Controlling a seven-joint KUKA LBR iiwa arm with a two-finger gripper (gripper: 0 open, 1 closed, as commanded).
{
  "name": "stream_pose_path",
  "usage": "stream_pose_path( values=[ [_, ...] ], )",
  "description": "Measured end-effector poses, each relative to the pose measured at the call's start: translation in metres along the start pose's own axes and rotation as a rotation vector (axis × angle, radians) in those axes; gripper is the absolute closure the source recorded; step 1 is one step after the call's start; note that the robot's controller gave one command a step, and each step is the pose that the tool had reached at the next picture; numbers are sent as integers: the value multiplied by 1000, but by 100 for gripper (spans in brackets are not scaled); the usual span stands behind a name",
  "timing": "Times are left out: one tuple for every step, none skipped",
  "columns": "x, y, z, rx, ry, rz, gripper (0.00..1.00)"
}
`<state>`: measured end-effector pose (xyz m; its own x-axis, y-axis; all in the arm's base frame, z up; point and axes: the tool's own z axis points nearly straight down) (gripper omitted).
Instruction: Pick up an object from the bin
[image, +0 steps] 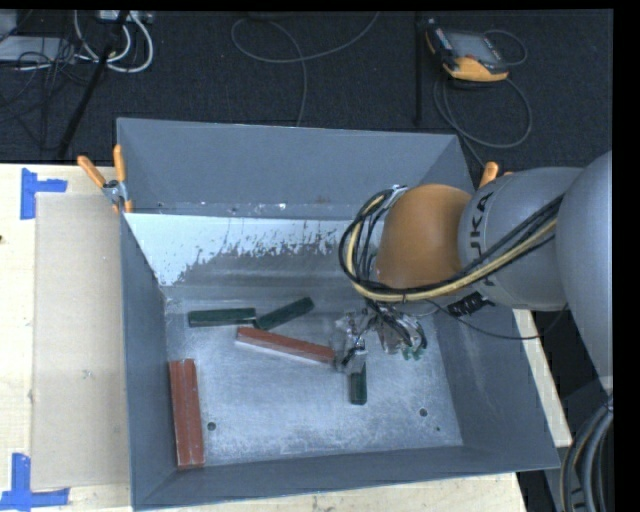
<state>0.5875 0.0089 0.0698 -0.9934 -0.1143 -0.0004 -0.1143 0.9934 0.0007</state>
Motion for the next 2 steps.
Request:
stream_pose_path(
  values=[
    [0,0,0,0,0,1,0],
    [27,61,1,-3,4,-37,0]
  ],
)
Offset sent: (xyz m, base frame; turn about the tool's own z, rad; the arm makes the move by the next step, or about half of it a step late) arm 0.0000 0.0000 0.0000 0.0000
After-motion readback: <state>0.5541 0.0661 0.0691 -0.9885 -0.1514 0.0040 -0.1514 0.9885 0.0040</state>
